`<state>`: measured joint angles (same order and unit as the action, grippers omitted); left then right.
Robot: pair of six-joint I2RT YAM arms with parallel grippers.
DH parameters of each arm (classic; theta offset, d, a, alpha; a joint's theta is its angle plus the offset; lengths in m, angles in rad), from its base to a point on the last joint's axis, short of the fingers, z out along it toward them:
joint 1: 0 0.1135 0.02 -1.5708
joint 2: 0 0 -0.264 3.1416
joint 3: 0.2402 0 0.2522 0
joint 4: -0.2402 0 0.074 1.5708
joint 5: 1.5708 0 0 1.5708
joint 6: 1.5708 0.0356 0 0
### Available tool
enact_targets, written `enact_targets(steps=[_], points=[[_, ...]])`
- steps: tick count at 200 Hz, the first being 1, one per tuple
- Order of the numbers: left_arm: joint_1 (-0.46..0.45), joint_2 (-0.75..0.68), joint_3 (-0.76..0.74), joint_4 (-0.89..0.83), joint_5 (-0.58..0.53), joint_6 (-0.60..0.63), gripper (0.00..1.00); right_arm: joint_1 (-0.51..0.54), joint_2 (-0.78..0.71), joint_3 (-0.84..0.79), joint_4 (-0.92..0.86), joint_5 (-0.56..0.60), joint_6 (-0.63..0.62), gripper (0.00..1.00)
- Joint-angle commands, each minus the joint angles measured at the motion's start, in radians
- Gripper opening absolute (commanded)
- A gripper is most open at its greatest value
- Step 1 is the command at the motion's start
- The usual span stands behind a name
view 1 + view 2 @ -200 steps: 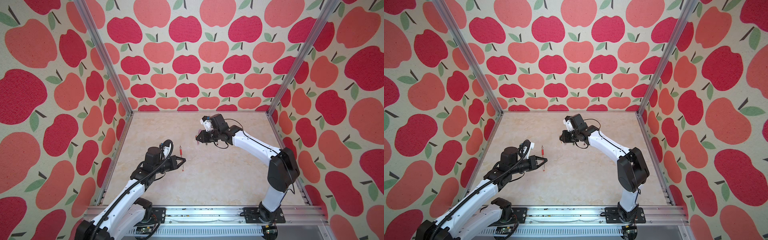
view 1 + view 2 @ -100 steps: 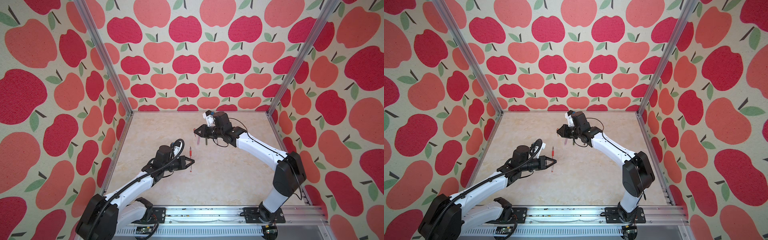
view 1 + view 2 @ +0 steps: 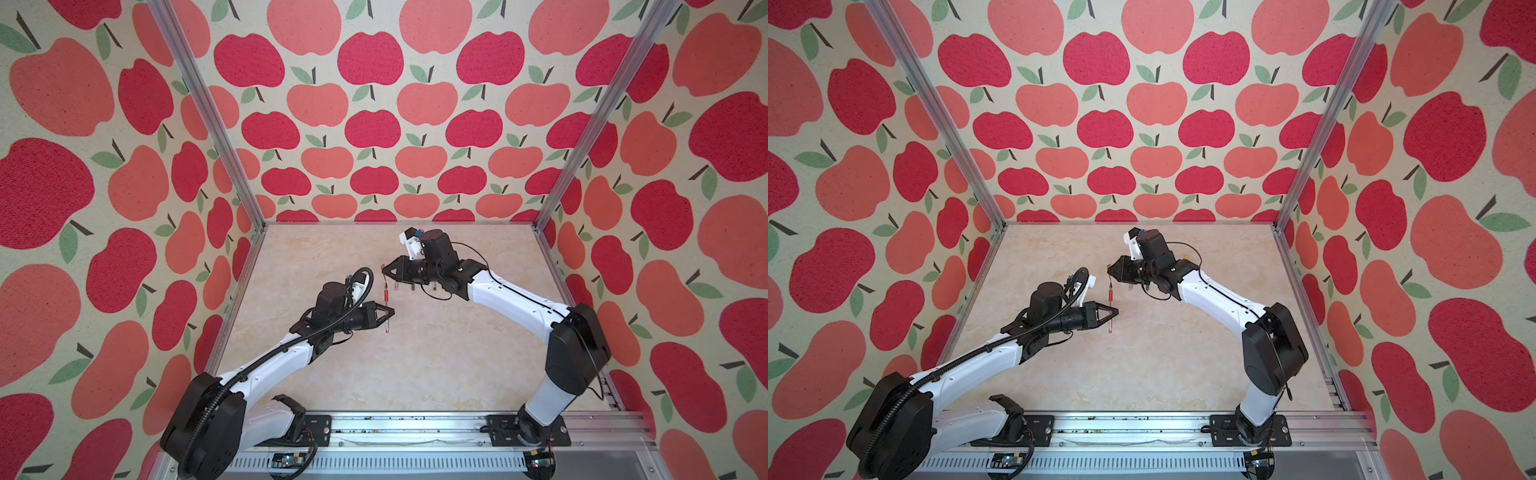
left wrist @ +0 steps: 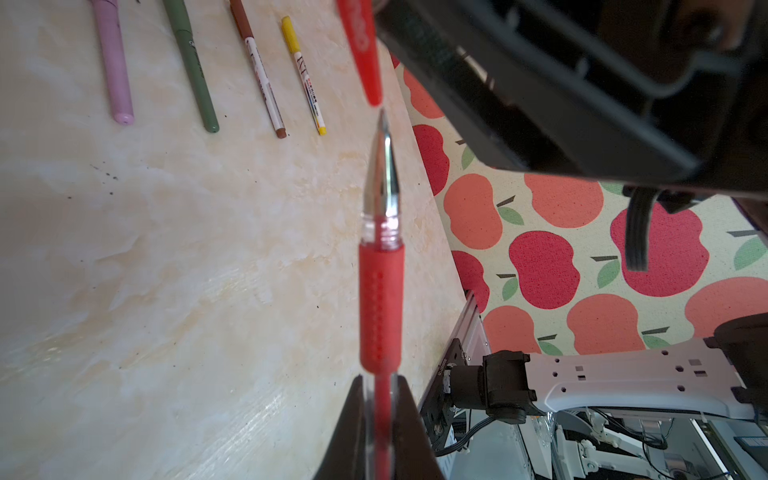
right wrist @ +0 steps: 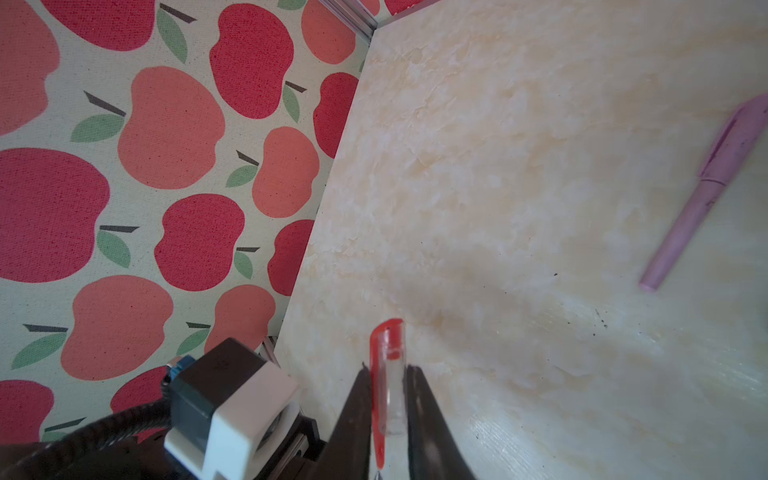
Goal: Insert the pens into the pen caps
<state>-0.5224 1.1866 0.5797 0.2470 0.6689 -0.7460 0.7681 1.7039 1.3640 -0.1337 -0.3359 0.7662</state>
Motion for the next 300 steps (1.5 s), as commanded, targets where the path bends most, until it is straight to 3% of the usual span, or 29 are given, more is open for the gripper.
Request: enact_targets(steps=[1,250,300], points=[[-0.005,0.014,0.037,0.042,-0.006,-0.009,0.00,0.008,-0.033,-0.017,0.025,-0.018,0.016,0.19],[0.023,-0.048,0.011,0.045,-0.061,-0.018,0.00,0.039,-0.083,-0.036,0.011,0.028,-0.005,0.17],[0.041,-0.164,-0.020,-0.063,-0.078,-0.007,0.00,0.008,-0.111,-0.017,0.006,0.046,-0.021,0.19]])
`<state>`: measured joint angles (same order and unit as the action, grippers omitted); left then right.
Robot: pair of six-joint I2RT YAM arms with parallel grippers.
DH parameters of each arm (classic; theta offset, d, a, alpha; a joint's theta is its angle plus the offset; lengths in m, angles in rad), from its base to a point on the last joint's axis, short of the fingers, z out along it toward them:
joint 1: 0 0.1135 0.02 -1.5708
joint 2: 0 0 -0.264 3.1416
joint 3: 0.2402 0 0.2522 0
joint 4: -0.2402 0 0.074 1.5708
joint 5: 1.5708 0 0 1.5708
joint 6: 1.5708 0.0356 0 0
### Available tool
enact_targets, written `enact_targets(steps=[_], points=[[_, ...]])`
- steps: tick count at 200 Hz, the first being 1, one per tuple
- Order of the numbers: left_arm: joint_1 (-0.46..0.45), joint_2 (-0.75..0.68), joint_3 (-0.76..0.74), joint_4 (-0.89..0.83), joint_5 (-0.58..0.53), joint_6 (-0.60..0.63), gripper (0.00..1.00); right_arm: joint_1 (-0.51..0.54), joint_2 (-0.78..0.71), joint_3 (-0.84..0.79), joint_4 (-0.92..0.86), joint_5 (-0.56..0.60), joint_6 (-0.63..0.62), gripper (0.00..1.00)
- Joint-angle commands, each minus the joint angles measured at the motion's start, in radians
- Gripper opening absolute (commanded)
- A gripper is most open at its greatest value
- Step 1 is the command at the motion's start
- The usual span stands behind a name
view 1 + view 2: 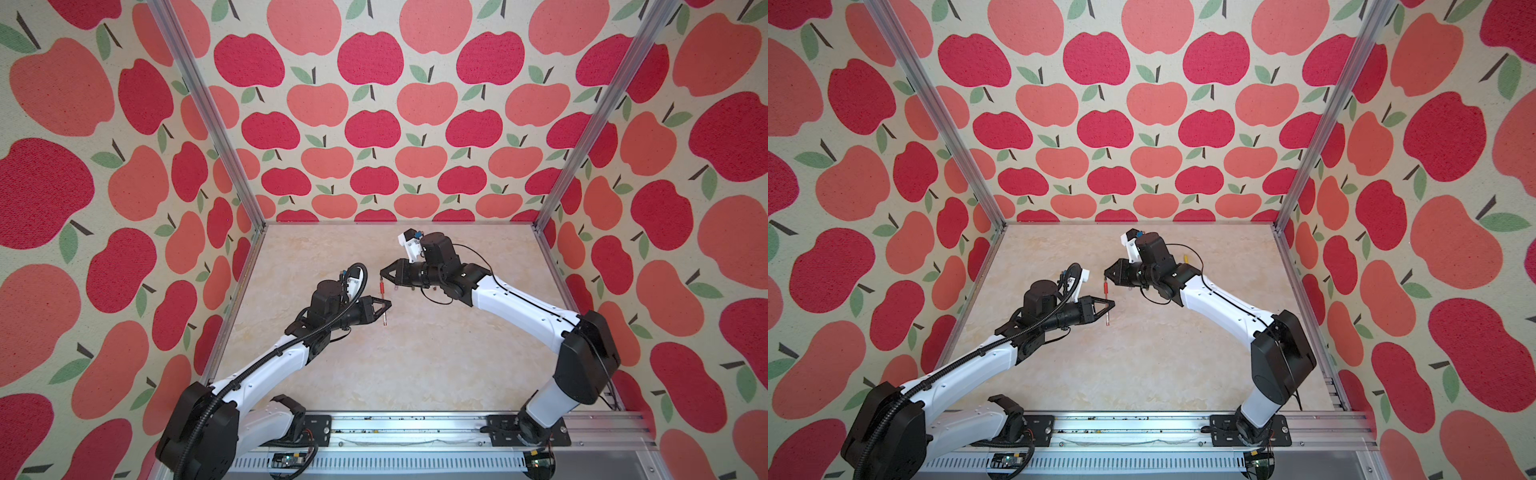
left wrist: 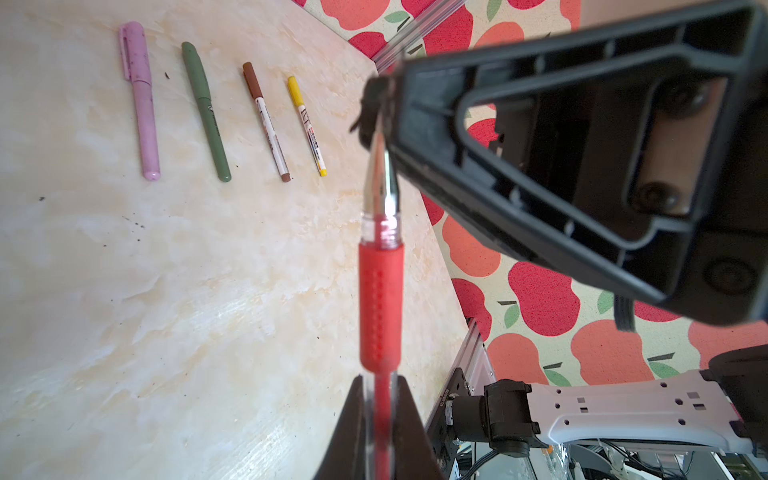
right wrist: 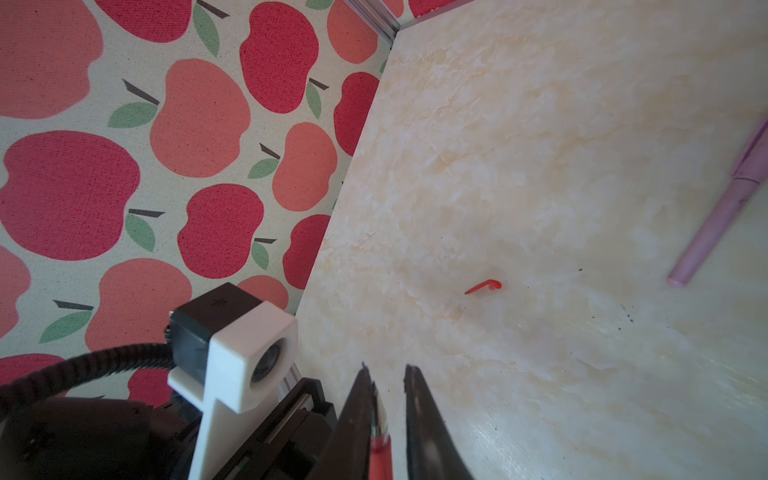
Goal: Insert the pens into the pen caps
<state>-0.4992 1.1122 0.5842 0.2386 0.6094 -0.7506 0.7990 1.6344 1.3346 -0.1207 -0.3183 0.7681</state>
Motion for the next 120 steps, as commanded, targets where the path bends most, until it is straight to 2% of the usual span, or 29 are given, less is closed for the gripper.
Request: enact_targets(steps=[1,28,57,76,93,120], points=[[0.019,-0.094,-0.025,-0.057,-0.019,-0.003,0.00,-0.023,-0.041,0.013,-0.008,0.030,-0.024,0.19],[0.058,-0.220,-0.035,-0.208,-0.071,0.009,0.00,-0.027,-0.039,0.045,-0.066,0.073,-0.062,0.25],[0.142,-0.357,-0.003,-0.466,-0.138,0.029,0.00,-0.011,0.012,0.103,-0.160,0.128,-0.093,0.43],[0.193,-0.447,0.006,-0.597,-0.171,0.035,0.00,0.034,0.102,0.205,-0.284,0.190,-0.151,0.52],[0.226,-0.520,0.003,-0.690,-0.192,0.023,0.00,0.074,0.212,0.311,-0.401,0.235,-0.193,0.54],[0.249,-0.626,-0.029,-0.763,-0.197,-0.021,0.00,0.123,0.365,0.433,-0.472,0.278,-0.221,0.56]])
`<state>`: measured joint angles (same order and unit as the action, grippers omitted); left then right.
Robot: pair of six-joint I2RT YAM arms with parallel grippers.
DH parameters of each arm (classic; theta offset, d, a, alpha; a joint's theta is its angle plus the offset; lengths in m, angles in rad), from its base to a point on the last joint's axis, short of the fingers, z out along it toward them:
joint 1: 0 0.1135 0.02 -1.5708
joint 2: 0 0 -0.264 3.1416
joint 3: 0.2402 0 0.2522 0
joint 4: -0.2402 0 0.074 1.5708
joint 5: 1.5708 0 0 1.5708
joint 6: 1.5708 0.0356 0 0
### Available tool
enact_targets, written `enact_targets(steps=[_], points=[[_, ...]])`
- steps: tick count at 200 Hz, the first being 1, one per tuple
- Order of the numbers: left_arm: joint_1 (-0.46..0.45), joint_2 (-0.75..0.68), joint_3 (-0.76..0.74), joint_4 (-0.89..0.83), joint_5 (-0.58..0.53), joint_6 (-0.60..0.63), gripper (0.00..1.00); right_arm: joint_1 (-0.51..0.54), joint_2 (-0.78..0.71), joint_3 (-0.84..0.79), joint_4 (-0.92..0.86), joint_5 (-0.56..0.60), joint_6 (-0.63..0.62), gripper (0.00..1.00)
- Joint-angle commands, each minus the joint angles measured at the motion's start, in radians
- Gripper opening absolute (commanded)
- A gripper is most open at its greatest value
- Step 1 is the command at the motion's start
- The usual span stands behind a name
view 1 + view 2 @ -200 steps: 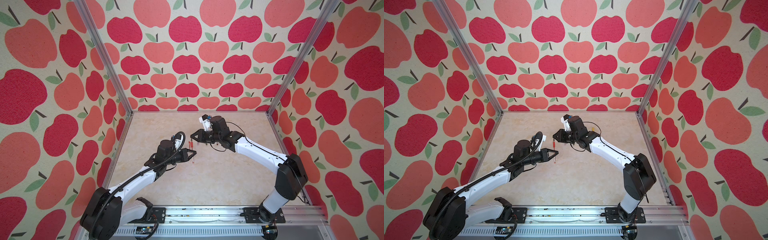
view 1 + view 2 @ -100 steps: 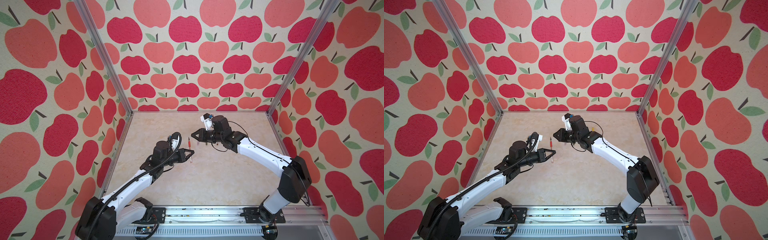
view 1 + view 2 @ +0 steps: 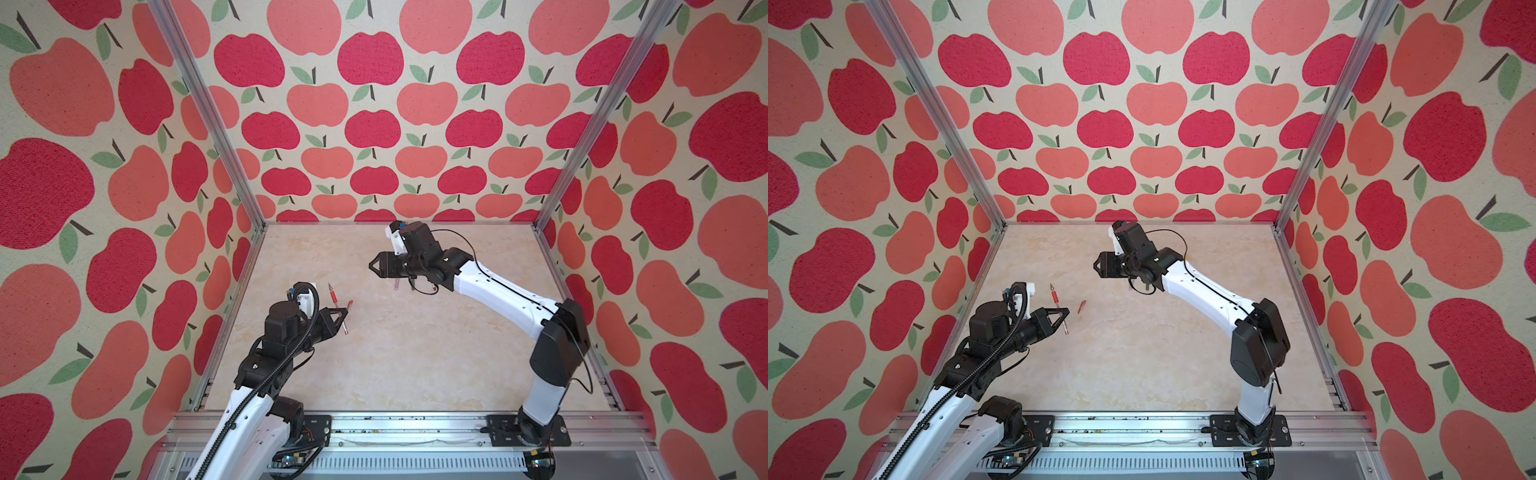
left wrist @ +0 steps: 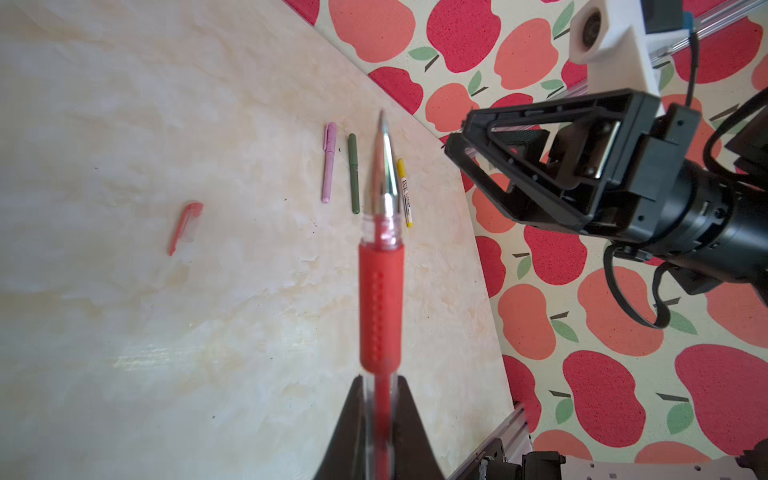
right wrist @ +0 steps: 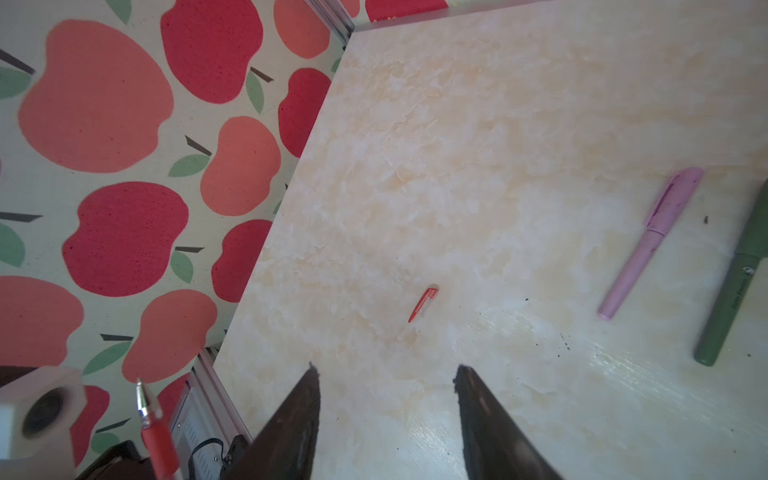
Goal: Insert the pens into the pen caps
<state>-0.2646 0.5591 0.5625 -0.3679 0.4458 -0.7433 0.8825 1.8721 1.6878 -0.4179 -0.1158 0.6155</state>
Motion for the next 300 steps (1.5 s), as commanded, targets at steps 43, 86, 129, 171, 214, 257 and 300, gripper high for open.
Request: enact_targets(steps=[43,86,129,171,214,257,300], points=[[0.021,-0.192,-0.061,-0.197,-0.021,-0.073,0.00,0.077,0.358,0.270,-0.233,0.067,-0.070,0.55],[0.025,-0.212,-0.075,-0.192,0.005,-0.075,0.00,0.096,0.525,0.420,-0.227,0.054,-0.069,0.52],[0.026,-0.209,-0.075,-0.185,0.025,-0.067,0.00,0.113,0.633,0.518,-0.264,0.109,-0.082,0.49],[0.028,-0.211,-0.075,-0.180,0.028,-0.066,0.00,0.134,0.701,0.599,-0.320,0.151,-0.115,0.46],[0.030,-0.205,-0.073,-0.168,0.028,-0.071,0.00,0.159,0.726,0.624,-0.358,0.213,-0.163,0.40],[0.031,-0.194,-0.070,-0.159,0.032,-0.071,0.00,0.170,0.744,0.631,-0.380,0.262,-0.198,0.31],[0.031,-0.192,-0.067,-0.156,0.033,-0.071,0.00,0.170,0.770,0.641,-0.413,0.309,-0.218,0.22]])
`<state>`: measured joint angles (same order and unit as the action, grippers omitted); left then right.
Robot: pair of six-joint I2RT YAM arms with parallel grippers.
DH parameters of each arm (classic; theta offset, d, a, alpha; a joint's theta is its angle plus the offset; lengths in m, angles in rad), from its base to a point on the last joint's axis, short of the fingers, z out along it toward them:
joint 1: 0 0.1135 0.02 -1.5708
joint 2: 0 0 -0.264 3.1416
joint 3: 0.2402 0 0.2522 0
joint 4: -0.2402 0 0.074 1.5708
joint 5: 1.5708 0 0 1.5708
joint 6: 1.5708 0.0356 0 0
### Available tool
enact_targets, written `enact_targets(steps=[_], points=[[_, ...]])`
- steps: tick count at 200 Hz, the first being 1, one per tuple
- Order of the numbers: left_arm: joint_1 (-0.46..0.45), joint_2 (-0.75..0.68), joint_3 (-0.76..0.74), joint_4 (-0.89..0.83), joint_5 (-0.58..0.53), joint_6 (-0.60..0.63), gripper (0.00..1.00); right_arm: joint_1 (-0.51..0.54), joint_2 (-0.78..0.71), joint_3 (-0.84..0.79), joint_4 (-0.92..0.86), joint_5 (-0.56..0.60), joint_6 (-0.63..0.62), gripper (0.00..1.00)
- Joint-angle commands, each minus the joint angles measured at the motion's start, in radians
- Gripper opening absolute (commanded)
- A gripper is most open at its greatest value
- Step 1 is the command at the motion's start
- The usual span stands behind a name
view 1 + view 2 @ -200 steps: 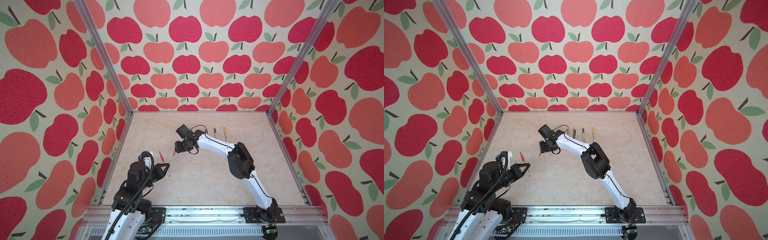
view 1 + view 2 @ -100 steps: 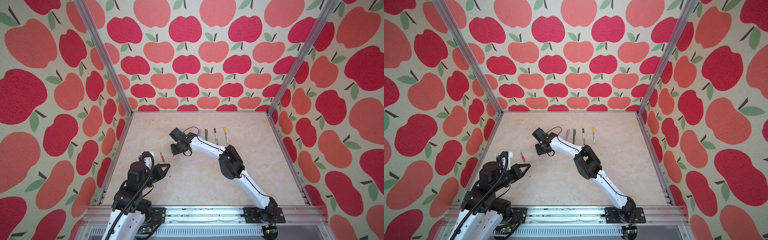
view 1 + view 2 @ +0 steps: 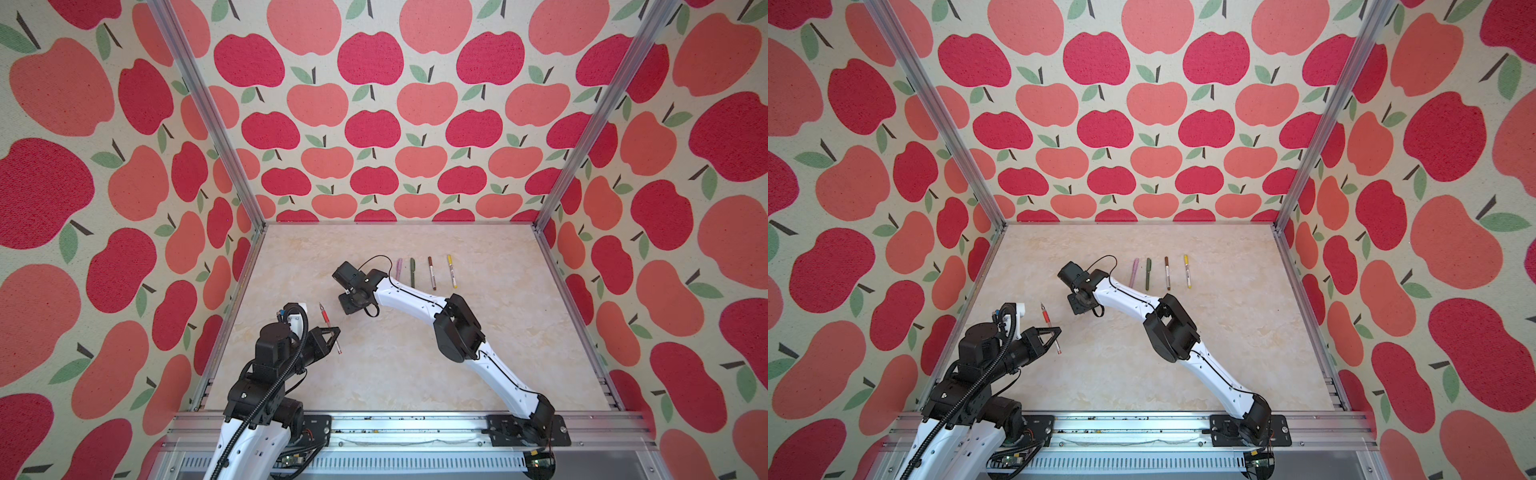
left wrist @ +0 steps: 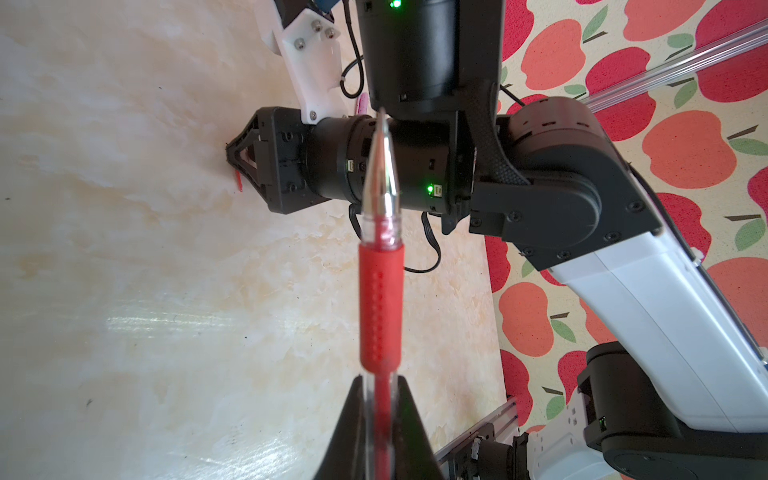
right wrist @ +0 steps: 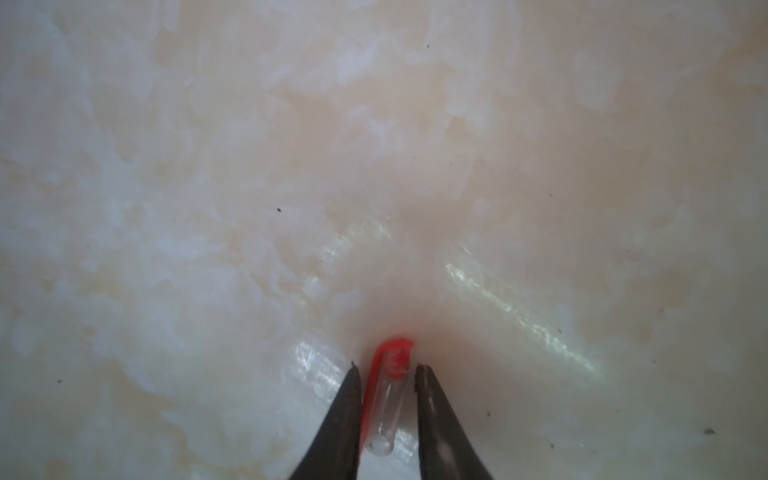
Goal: Insert the pens into the pen caps
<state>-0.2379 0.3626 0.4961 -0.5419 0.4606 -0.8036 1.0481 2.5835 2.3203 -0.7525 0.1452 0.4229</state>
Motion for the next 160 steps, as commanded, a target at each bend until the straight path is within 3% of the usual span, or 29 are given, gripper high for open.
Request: enact_targets(steps=[1,59,160], points=[[0.005,0.004,0.000,0.019,0.018,-0.011,0.00,0.004,0.059,0.008,-0.079,0.048,-0.026,0.22],[0.006,0.015,-0.001,0.026,0.019,-0.011,0.00,0.003,0.030,-0.012,-0.073,0.012,-0.033,0.14],[0.006,0.029,-0.002,0.041,0.023,-0.012,0.00,-0.012,-0.197,-0.273,0.108,-0.050,-0.010,0.10]])
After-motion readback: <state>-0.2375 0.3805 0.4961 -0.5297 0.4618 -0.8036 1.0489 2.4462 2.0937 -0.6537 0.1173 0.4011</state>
